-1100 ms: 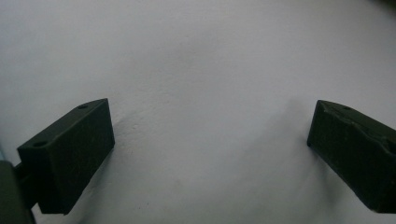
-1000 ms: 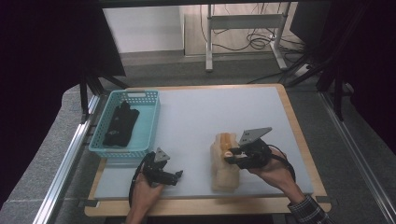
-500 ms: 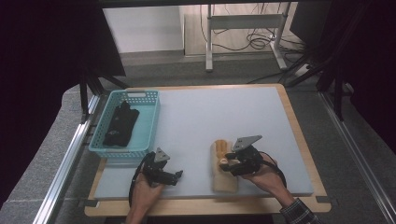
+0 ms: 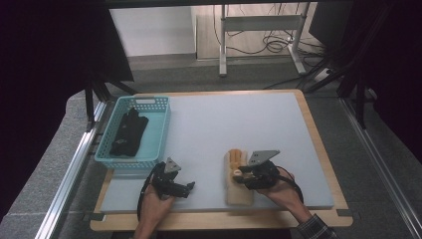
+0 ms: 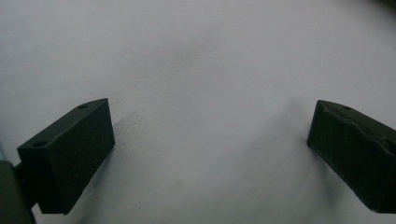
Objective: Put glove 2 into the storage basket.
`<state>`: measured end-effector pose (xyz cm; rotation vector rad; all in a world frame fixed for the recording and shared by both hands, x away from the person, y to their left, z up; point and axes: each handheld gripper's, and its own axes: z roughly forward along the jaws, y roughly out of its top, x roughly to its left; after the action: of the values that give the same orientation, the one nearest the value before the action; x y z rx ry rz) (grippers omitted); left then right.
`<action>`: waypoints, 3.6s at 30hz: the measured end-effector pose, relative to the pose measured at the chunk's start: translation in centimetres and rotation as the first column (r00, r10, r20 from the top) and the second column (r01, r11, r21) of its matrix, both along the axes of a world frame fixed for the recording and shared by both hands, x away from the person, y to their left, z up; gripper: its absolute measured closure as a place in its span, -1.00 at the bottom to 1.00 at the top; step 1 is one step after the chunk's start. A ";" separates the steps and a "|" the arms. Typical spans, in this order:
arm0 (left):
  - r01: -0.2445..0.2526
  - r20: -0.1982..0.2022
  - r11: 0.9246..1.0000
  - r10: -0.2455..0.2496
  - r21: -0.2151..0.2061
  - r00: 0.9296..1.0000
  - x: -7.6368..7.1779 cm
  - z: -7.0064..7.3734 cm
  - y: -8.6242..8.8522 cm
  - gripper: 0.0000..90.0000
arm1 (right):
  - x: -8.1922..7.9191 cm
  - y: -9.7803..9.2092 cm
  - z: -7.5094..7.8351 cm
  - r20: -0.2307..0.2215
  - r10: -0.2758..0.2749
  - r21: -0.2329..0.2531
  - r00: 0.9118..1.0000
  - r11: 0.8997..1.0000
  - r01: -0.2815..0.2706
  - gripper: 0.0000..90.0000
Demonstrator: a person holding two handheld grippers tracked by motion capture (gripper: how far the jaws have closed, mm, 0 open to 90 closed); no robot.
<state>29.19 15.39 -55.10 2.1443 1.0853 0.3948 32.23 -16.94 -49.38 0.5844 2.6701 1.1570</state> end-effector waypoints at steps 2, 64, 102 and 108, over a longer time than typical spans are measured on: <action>-0.002 0.001 1.000 0.002 -0.002 1.000 0.0 0.0 0.0 -0.98 | 0.1 0.2 0.3 -0.022 -0.015 0.027 1.000 1.000 0.016 0.39; -0.053 -0.002 0.999 0.053 -0.005 0.999 -0.8 -0.1 2.2 -0.95 | -0.4 4.7 -4.3 -0.060 -0.035 0.047 0.998 0.998 0.038 0.86; -0.051 -0.008 0.999 0.051 -0.009 0.999 -0.7 -0.2 2.3 -0.95 | 1.2 -7.2 -3.8 0.056 -0.370 -0.017 0.927 0.928 0.372 -0.46; -0.052 -0.007 0.999 0.052 -0.009 0.999 -0.8 -0.1 2.3 -0.95 | 1.3 -7.3 -3.8 0.047 -0.379 -0.016 0.924 0.925 0.381 -0.51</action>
<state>28.42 17.67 -55.22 2.1146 1.1463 0.4055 33.52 -24.19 -53.20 1.0067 2.3825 1.0077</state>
